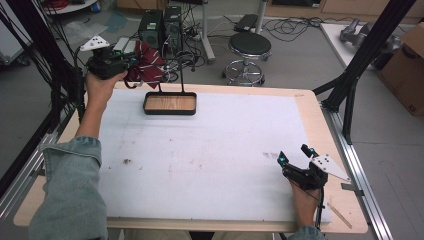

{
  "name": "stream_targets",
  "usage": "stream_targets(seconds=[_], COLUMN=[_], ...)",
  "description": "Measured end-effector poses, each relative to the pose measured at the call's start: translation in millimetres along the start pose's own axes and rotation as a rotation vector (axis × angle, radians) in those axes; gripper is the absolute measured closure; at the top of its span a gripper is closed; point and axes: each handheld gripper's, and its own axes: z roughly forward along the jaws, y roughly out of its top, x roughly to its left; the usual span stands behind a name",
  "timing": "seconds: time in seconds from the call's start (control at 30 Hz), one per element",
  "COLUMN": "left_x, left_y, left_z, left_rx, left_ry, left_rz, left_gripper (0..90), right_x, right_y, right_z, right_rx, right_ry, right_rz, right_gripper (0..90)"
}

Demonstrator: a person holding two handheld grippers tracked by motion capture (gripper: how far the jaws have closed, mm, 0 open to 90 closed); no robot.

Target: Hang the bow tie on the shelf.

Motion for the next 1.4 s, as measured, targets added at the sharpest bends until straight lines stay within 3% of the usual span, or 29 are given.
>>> stream_targets(seconds=[0.07,0.27,0.57,1.1,1.4], left_x=[5.9,17.0,30.2,23.7,20.7], left_y=[-2.7,-8.5,-30.2,-48.7,-54.3], left_z=[1.1,-6.2,-14.4,9.7,22.5], left_rx=[0.004,0.02,0.073,0.143,0.146], left_ry=[0.032,0.06,0.114,0.149,0.167], left_rz=[-0.013,-0.029,-0.063,-0.053,-0.044], left_gripper=[74.7,74.7,74.7,74.5,74.2], right_x=[0.0,0.0,0.6,0.9,1.1], right_y=[0.0,-0.1,-0.1,-0.2,-0.3], right_z=[-0.2,-0.1,0.1,0.4,0.7], right_rx=[0.002,0.0,0.001,0.001,0.003], right_ry=[-0.001,-0.001,0.002,0.003,0.01], right_rz=[0.002,-0.001,-0.004,-0.007,-0.007], right_gripper=[11.4,11.4,11.4,11.4,11.4])
